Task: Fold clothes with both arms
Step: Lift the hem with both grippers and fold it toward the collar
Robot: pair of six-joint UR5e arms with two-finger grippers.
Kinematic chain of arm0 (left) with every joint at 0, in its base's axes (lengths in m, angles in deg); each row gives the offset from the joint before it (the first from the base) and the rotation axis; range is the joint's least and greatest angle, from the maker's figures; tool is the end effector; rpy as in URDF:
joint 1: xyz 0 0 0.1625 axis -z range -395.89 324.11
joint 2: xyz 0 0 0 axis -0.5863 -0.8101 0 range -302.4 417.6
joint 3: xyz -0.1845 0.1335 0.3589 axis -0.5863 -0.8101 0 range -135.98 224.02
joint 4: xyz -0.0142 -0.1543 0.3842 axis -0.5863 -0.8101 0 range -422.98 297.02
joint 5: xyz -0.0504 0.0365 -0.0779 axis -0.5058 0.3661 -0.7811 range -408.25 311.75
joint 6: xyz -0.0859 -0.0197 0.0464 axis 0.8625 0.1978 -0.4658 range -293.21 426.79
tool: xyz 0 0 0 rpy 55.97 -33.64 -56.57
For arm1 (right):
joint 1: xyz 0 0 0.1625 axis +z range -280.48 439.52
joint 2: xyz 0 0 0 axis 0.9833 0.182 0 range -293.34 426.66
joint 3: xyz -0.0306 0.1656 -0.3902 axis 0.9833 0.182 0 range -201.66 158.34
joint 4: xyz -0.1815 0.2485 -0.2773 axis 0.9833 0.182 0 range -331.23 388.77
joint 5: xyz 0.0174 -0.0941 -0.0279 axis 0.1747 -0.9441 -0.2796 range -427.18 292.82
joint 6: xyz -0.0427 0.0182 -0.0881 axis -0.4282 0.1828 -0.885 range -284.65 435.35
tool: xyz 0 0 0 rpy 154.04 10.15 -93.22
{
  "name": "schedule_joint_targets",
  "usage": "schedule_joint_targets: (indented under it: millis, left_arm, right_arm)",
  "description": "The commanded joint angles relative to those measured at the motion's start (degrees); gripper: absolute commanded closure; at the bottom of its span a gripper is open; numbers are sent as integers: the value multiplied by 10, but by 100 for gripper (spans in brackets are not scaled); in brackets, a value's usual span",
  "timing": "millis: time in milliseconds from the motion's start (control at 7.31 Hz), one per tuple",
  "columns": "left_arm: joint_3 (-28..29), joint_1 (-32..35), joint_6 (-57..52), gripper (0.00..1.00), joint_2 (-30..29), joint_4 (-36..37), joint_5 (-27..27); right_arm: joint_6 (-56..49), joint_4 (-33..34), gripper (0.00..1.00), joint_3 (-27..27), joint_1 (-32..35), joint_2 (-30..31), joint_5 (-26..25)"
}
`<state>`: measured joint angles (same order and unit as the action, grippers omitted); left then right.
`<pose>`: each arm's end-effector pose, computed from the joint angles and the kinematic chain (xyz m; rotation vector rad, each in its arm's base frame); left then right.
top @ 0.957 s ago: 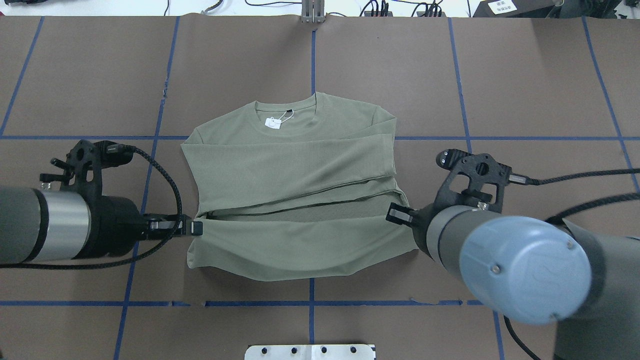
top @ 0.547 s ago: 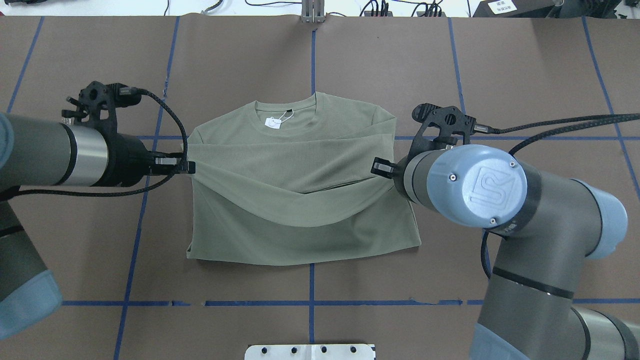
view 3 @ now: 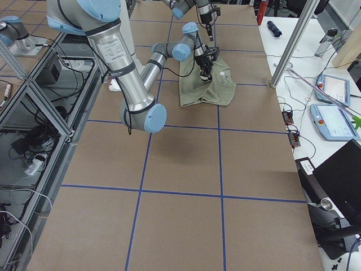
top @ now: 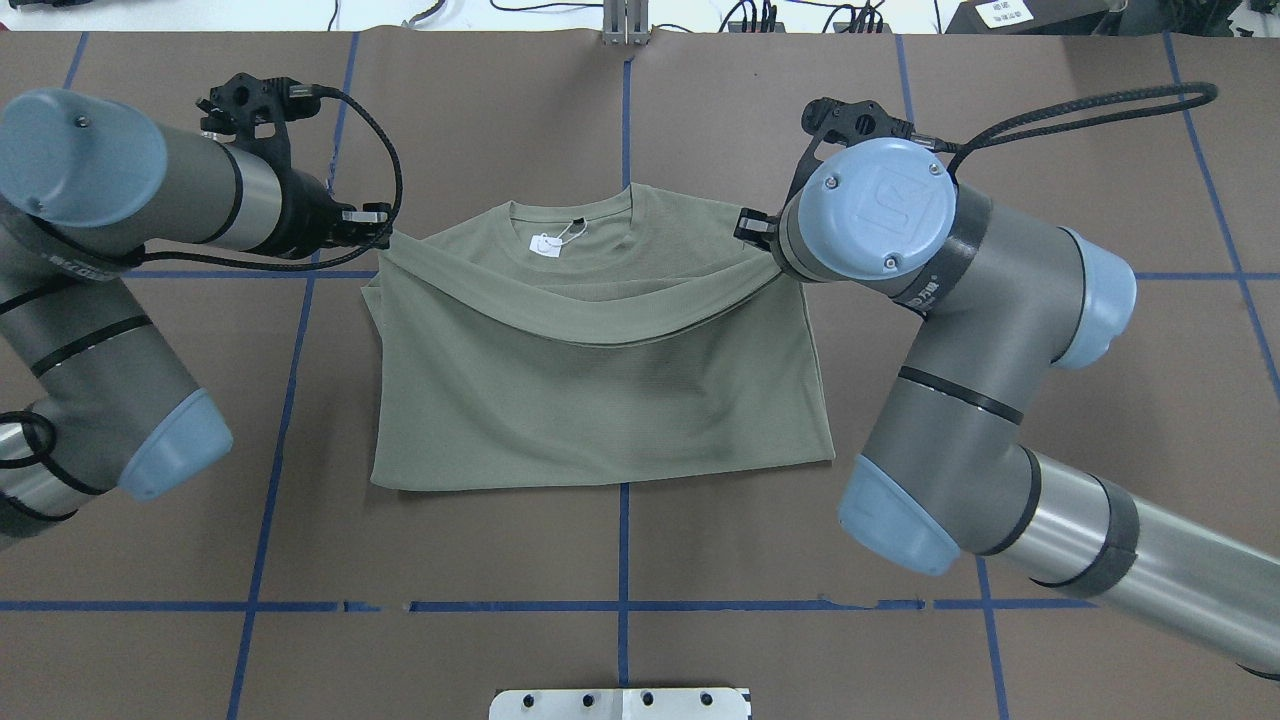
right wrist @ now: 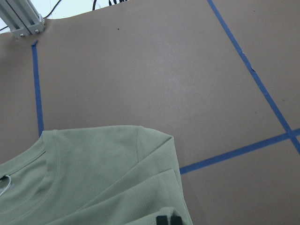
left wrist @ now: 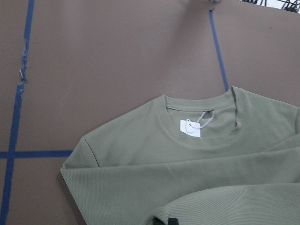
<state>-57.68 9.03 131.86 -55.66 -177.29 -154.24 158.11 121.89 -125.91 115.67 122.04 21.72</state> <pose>0.3661 -0.5147 0.2915 0.3804 0.9882 -0.1714 -0.4373 -0.4869 0.2150 0.3153 -0.7429 0.4851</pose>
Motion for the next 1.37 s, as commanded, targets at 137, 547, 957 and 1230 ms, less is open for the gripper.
schedule_joint_targets:
  millis: [137, 547, 957, 1230]
  left_arm:
    - [144, -6, -1, 100, -25, -83, 52]
    - [179, -9, -1, 100, -24, -139, 52]
    - [178, -9, -2, 82, -24, -139, 51]
    - [169, -15, -2, 0, -22, -138, 54]
  right_arm:
    - [-17, -128, 100, 189, 28, -46, 7]
    - [-58, -141, 100, 210, 46, -40, 18]
    - [-65, -142, 80, 218, 44, -42, 20]
    - [-70, -143, 0, 217, 37, -41, 21]
